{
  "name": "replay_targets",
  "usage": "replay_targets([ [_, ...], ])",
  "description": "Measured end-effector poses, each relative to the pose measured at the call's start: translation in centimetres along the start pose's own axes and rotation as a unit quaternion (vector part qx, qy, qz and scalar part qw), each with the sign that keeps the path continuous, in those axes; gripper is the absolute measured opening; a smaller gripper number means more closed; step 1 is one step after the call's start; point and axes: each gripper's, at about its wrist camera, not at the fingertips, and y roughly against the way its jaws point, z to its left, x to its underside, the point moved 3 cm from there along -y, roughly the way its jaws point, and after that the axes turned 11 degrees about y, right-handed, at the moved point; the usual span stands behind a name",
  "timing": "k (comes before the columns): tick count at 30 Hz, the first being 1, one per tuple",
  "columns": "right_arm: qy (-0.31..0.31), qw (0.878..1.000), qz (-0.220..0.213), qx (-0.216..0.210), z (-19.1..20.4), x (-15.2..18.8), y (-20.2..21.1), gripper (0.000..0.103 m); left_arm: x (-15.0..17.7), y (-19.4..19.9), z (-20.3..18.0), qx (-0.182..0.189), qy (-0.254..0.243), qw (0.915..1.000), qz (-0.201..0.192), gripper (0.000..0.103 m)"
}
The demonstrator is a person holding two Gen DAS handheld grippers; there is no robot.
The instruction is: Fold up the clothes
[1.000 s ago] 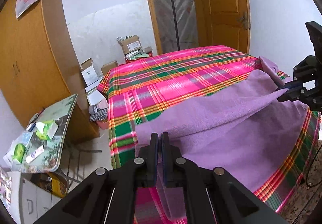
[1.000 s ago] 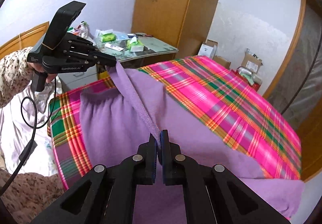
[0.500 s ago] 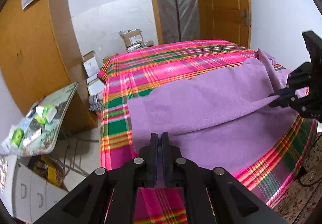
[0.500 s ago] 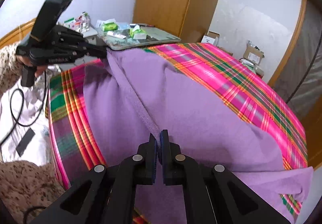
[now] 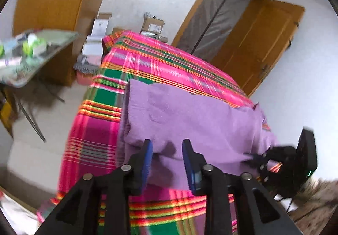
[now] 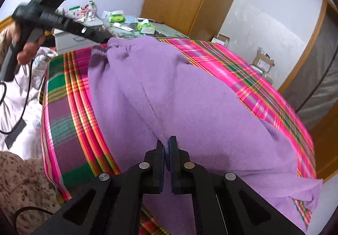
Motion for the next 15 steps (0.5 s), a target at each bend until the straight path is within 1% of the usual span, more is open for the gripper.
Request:
replay_targets([
  [2,0.001,1.000,-0.002,0.004,0.0,0.0,0.0,0.004,-0.5,-1.0,0.8,-0.018,0.037,0.9991,0.011,0.032],
  [3,0.001,1.000,-0.003,0.006,0.0,0.0,-0.1,0.004,-0.7,-1.4,1.2,-0.014,0.062,0.9978,0.017,0.032],
  [6,0.002,1.000,-0.005,0.012,0.1,0.0,-0.1,0.004,-1.3,-2.3,2.5,0.003,0.128,0.9915,0.024,0.032],
  [7,0.003,1.000,-0.006,0.014,0.1,0.0,-0.1,0.004,-1.5,-2.3,3.0,0.016,0.155,0.9875,0.023,0.032],
  [8,0.003,1.000,-0.007,0.016,0.1,0.0,-0.1,0.004,-1.5,-2.2,3.2,0.027,0.172,0.9845,0.020,0.032],
  [11,0.004,1.000,-0.010,0.022,0.1,0.0,-0.2,0.004,-1.7,-2.3,4.1,0.042,0.205,0.9777,0.020,0.032],
  [13,0.003,1.000,-0.013,0.023,0.2,0.0,-0.1,0.004,-1.8,-2.3,4.6,0.046,0.230,0.9717,0.026,0.032],
  [15,0.001,1.000,-0.014,0.023,0.2,0.0,-0.2,0.004,-1.6,-2.3,4.7,0.044,0.242,0.9688,0.029,0.032],
])
